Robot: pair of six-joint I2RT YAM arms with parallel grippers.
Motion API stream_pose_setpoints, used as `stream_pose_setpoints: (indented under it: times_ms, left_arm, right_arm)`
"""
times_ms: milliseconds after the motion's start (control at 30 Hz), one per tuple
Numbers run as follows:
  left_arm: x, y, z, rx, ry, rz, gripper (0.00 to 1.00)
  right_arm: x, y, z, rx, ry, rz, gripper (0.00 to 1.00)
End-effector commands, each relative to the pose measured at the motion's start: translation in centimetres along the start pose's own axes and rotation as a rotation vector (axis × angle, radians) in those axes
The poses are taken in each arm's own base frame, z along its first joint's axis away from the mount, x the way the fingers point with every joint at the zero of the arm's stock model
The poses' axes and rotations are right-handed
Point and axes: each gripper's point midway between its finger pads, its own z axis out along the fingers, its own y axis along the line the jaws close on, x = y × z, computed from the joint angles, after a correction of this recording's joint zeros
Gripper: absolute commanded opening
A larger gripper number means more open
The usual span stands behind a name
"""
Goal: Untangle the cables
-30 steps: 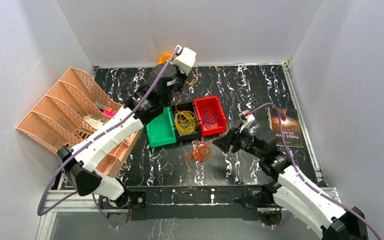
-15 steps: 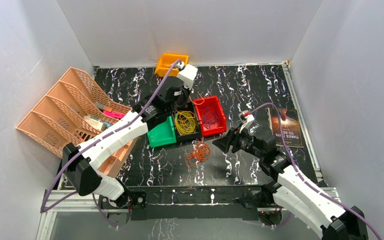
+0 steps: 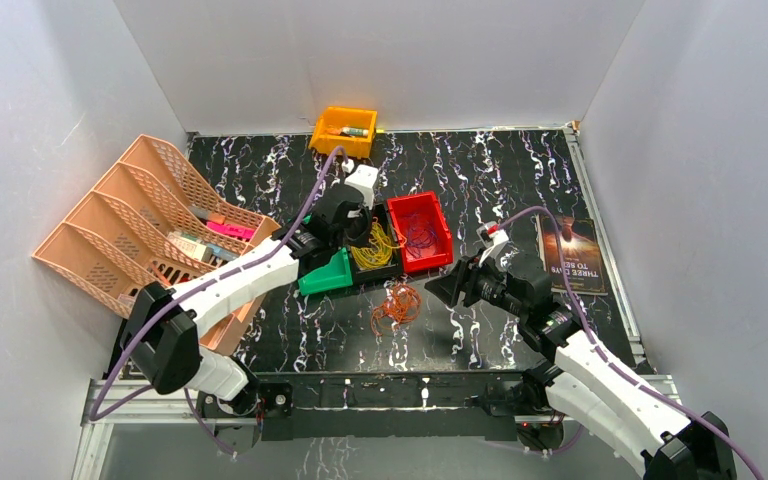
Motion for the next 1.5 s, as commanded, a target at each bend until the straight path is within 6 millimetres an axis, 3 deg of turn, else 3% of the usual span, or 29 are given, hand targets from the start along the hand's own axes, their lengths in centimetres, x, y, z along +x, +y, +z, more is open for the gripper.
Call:
stream_pose_setpoints:
  times_ms: [0, 300, 600, 800, 1000, 1467]
  left_arm:
    - [-1.0, 0.6, 0.5, -0.003, -0.032, -0.038, 0.00]
    - [0.5, 2.6, 2.8, -0.069, 0.035, -0.034, 0.00]
    - [0.5, 6.3, 1.0, -0.177, 0.036, -0.020, 0.00]
    - [0.7, 7.3, -0.2, -0.190, 0.039, 0.009, 0.00]
    - [0.9, 6.7, 0.5, -0.156, 0.059, 0.012, 0.00]
    - [0.4, 1.4, 4.6, 0.066, 0.119, -0.063, 0.00]
  right_arm:
    - [-0.8, 0.5, 0.1, -0.017, -0.032, -0.013, 0.64]
    - [-0.7, 0.3, 0.0, -0.010, -0.032, -0.015, 0.63]
    - [-0.6, 0.2, 0.3, -0.014, -0.027, -0.013, 0.64]
    - [-0.5, 0.3, 0.5, -0.023, -0.020, -0.007, 0.64]
    - [-0.5, 0.4, 0.5, -0.028, -0.019, -0.006, 0.64]
    - [-0.6, 0.2, 0.2, -0.011, -0.028, -0.014, 0.64]
